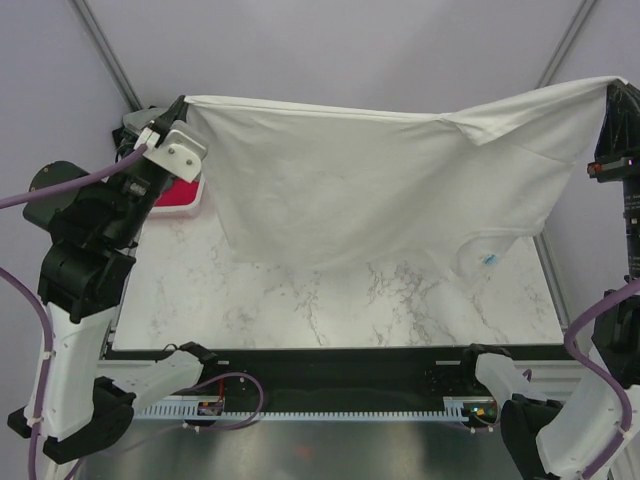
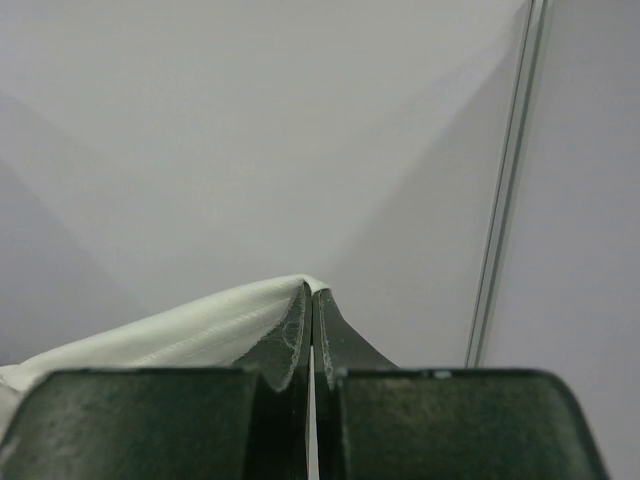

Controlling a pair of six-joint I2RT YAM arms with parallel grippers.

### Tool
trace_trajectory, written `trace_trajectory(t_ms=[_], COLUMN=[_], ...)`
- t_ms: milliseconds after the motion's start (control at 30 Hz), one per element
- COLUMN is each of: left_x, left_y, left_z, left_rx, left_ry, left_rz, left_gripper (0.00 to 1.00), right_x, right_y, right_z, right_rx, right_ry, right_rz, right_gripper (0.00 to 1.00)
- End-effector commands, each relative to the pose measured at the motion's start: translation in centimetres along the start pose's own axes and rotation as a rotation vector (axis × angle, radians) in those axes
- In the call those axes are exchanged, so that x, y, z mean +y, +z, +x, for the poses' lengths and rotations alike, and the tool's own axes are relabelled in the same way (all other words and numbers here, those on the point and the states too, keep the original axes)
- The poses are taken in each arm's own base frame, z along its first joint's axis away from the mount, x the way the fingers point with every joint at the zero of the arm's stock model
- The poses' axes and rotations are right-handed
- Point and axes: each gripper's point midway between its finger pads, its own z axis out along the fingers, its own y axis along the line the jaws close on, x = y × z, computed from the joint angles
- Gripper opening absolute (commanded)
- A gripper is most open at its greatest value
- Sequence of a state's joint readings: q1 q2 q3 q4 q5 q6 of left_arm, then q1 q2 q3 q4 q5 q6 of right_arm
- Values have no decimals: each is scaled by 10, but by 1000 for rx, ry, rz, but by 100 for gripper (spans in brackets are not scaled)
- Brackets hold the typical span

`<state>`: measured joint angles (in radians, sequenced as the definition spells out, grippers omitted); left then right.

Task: Fold and stack the t-shirts
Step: Flatten the tshirt out

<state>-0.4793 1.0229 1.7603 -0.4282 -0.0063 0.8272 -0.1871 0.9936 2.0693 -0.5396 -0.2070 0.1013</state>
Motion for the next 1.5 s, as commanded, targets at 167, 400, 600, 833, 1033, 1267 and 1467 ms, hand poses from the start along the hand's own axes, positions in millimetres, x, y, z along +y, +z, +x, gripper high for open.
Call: trace_trajectory(t_ms=[167, 400, 600, 833, 1033, 1267, 1467], left_x=[-67, -200, -288, -325, -341, -340, -327], left_y=[37, 61, 68, 131, 177, 215, 221], left_z=[63, 184, 288, 389, 443, 492, 510], left_rx=[161, 379, 563, 673, 718, 740, 757], left_ry=[11, -60, -134, -144, -170, -158, -165], left_rz=[169, 436, 610, 659, 625, 522, 452], left_gripper=[2, 2, 2, 2, 2, 2, 2], right_x=[-32, -50, -59, -49, -50, -28, -11], right_y=[62, 96, 84, 109, 170, 190, 206], right_z=[84, 273, 464, 605, 676, 732, 742], right_rx=[146, 478, 803, 975, 938, 893, 825], right_ry=[-19, 12, 77, 101, 97, 58, 74], right_rz=[59, 11, -23, -71, -33, -21, -11], right_gripper=[0, 0, 0, 0, 0, 0, 0])
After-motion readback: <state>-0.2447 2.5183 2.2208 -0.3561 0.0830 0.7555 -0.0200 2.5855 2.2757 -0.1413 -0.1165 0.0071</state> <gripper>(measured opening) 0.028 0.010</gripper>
